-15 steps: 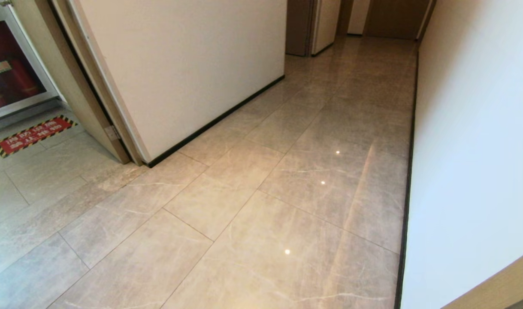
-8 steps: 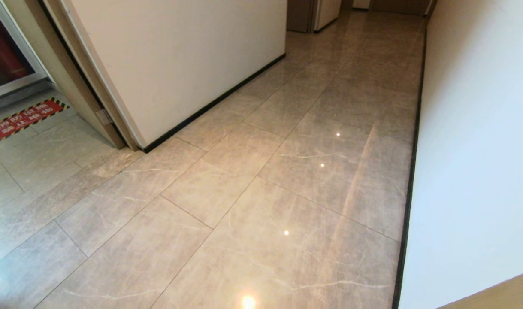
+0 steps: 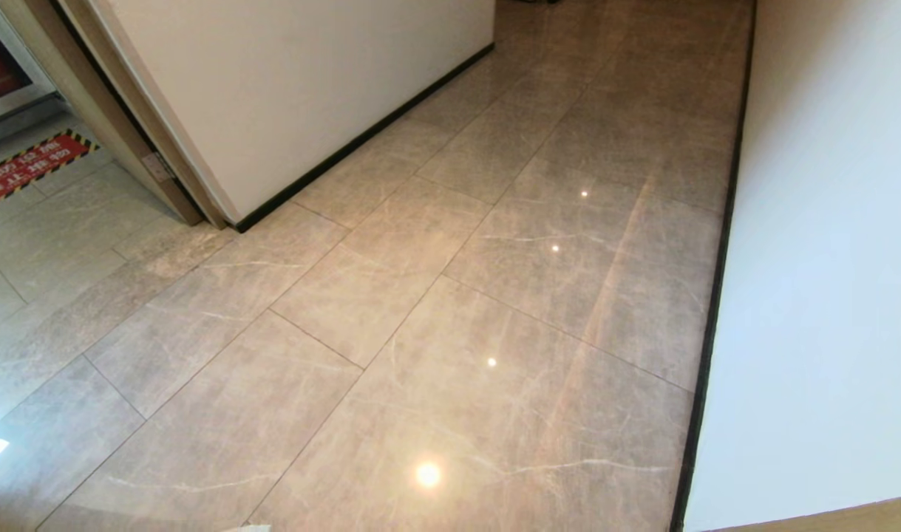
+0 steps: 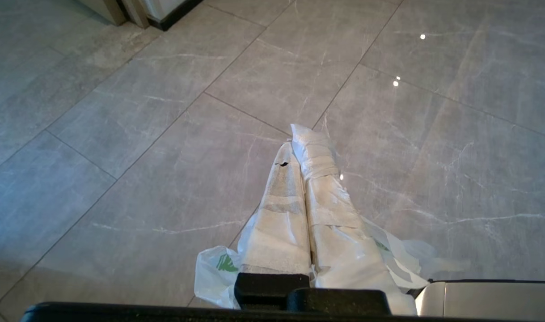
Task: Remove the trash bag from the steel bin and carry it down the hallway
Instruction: Put the trash bag at the door
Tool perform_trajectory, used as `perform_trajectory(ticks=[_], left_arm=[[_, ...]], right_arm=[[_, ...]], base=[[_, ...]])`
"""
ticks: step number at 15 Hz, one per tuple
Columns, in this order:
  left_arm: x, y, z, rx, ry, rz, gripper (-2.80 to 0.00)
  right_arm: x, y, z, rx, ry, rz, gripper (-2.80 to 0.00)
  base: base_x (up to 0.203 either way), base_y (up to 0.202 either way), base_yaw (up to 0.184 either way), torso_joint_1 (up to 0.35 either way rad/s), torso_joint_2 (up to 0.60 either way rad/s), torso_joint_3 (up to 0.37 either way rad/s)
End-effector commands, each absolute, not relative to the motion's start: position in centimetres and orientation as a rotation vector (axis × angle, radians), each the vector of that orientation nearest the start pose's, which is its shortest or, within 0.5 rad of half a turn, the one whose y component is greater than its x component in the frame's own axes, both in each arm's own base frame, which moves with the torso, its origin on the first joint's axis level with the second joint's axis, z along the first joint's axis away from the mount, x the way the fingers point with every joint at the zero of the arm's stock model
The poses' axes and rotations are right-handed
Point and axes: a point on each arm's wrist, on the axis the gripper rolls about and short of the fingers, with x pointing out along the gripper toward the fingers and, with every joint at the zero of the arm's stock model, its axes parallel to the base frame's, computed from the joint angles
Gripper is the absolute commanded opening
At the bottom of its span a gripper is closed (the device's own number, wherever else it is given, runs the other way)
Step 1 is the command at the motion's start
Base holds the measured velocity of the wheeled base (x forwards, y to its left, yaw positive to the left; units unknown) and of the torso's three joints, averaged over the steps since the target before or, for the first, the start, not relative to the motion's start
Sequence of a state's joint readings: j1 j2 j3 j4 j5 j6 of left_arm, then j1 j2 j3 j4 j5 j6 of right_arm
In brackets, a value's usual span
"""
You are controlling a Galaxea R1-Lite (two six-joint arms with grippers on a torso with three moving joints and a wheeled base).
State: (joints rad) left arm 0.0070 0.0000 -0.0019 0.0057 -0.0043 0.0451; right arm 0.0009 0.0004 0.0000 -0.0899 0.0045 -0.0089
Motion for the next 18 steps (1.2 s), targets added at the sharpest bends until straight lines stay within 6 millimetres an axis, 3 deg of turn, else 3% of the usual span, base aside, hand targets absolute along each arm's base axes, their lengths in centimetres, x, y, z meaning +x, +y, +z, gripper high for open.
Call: perform_trajectory(ticks=[1, 12, 18], left_arm=[[-2.28, -0.03, 7.53, 0.046, 0.006, 0.003, -2.80], [-2.27, -0.03, 7.51, 0.046, 0.006, 0.000, -2.80], [-2.28, -0.04, 7.48, 0.049, 0.011, -0.004, -2.80]], right_arm=[[-2.03, 0.01, 7.45, -0.009, -0.054, 0.006, -2.80], [-2.03, 0.01, 7.45, -0.010, -0.054, 0.007, -2.80], [-2.03, 0.01, 7.44, -0.009, -0.053, 0.006, -2.80]], base=[[0.000, 0.000, 0.000, 0.006, 0.01, -0.203], [0.000, 0.000, 0.000, 0.001, 0.00, -0.190], [0.000, 0.000, 0.000, 0.000, 0.00, -0.021]])
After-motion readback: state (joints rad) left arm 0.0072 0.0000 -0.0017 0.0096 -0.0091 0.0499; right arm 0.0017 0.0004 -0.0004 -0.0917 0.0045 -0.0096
